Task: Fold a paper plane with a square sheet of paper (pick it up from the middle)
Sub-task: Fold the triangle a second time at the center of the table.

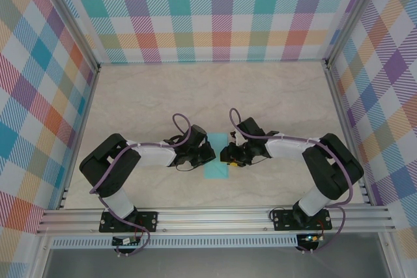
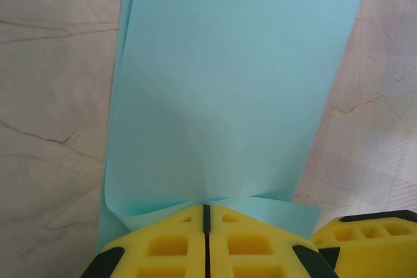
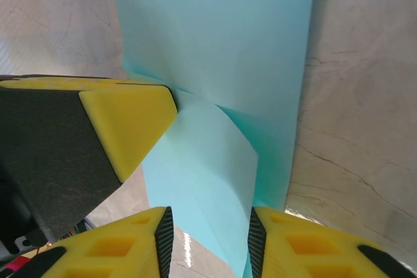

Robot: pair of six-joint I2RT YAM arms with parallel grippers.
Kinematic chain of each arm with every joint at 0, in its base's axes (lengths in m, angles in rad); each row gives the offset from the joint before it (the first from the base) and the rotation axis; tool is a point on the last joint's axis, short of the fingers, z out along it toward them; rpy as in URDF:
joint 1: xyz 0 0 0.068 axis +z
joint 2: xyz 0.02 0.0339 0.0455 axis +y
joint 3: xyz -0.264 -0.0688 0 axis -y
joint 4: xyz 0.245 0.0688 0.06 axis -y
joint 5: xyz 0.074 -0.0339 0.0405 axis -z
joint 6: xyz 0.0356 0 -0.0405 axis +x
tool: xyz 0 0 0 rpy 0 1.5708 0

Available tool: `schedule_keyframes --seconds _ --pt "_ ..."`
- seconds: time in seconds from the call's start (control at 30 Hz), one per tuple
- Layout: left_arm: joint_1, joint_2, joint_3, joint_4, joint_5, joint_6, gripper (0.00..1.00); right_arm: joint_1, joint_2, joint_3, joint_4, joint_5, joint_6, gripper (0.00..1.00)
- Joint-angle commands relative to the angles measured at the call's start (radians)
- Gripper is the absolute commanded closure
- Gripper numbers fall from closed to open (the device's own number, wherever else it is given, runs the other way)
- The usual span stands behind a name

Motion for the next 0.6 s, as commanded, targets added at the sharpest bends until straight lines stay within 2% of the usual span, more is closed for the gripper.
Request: schedule_keyframes --seconds 0.0,0.2,0.27,0.47,0.57 --pt "-0.02 0.0 -0.008 -0.021 -0.014 -0.013 0.93 -0.005 0.035 0.027 0.016 -0.025 0.007 0.66" --pt "-0.02 -0.004 -0.013 -0.026 -0.019 -0.011 0.93 -0.006 0.058 0.026 0.002 -0.003 -0.002 0.75" --pt "-0.021 -0.004 -0.017 -0.026 -0.022 -0.011 0.93 -0.005 0.061 0.028 0.012 -0.019 -0.008 0.83" --pt "-0.02 -0.002 -0.023 -0.022 -0.022 -0.012 0.93 -0.005 0.061 0.059 -0.043 0.017 -0.043 0.88" --pt "-0.02 -0.004 -0.028 -0.017 -0.025 -0.013 0.92 -0.005 0.076 0.066 -0.063 0.033 -0.062 0.94"
